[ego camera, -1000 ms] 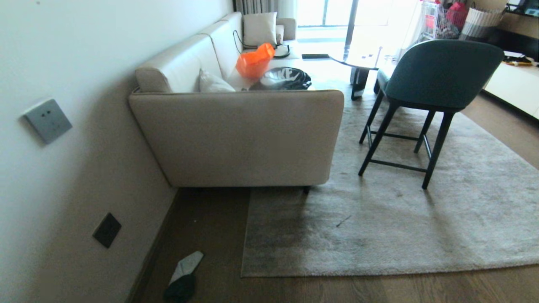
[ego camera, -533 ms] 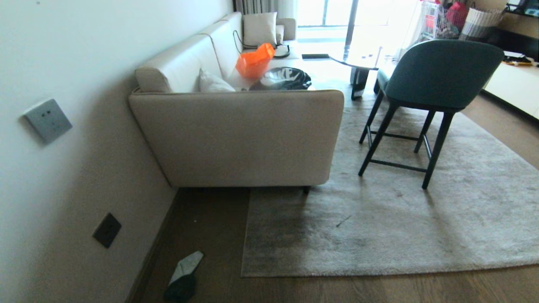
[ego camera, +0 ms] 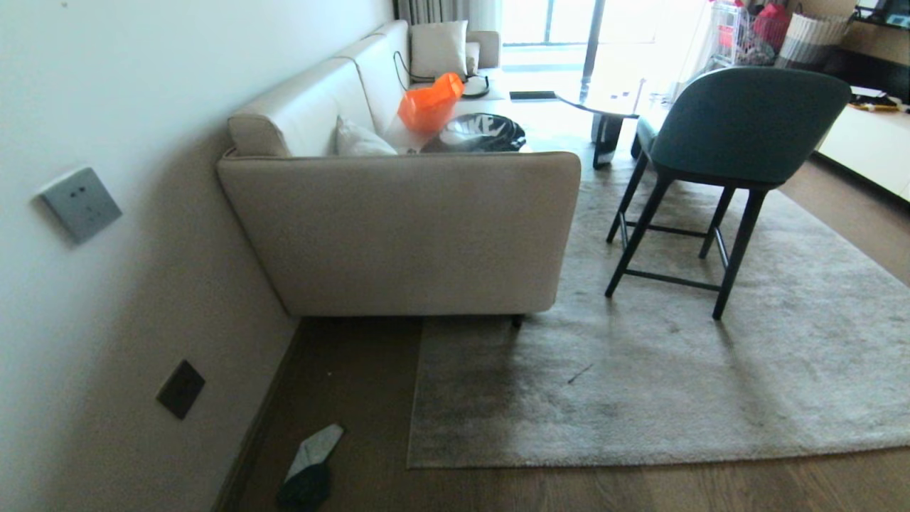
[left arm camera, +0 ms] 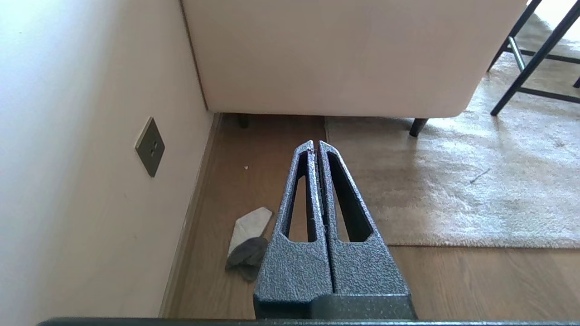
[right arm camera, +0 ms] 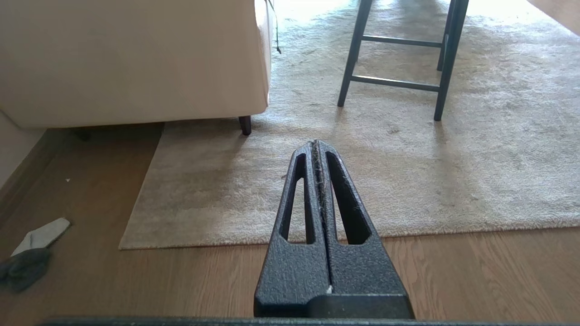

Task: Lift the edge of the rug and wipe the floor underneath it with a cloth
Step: Pick up the rag

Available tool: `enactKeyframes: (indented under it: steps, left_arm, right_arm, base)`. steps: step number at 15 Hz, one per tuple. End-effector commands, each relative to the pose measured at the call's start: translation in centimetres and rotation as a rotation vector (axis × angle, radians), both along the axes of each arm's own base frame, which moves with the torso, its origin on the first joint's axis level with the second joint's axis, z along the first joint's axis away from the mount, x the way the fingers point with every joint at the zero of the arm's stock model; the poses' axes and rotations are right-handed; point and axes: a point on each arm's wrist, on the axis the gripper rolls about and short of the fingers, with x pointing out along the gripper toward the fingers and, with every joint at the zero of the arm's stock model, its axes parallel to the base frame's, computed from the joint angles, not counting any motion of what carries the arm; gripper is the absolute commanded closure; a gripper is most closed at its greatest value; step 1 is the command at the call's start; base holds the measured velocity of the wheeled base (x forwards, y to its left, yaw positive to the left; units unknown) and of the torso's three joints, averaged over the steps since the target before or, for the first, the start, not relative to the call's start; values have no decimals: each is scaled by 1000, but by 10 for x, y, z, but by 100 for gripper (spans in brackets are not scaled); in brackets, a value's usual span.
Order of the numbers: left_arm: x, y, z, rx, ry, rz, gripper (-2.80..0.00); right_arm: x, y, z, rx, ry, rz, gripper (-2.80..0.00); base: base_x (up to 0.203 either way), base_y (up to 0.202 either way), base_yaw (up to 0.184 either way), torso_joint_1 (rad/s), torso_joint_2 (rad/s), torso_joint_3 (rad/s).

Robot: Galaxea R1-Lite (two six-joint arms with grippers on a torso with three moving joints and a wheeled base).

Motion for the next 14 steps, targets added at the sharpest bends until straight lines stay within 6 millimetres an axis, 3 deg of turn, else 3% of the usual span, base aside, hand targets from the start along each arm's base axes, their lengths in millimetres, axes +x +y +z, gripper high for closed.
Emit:
enactKeyframes:
  steps: [1, 14]
  left_arm:
    - [0, 0, 0, -1, -2, 1, 0]
    - [0, 0, 0, -1, -2, 1, 0]
  right_arm:
    - [0, 0, 0, 0, 1, 0, 0]
    - [0, 0, 0, 0, 1, 0, 0]
  base:
    - [0, 0, 0, 0, 0, 0]
    - [0, 0, 0, 0, 0, -7]
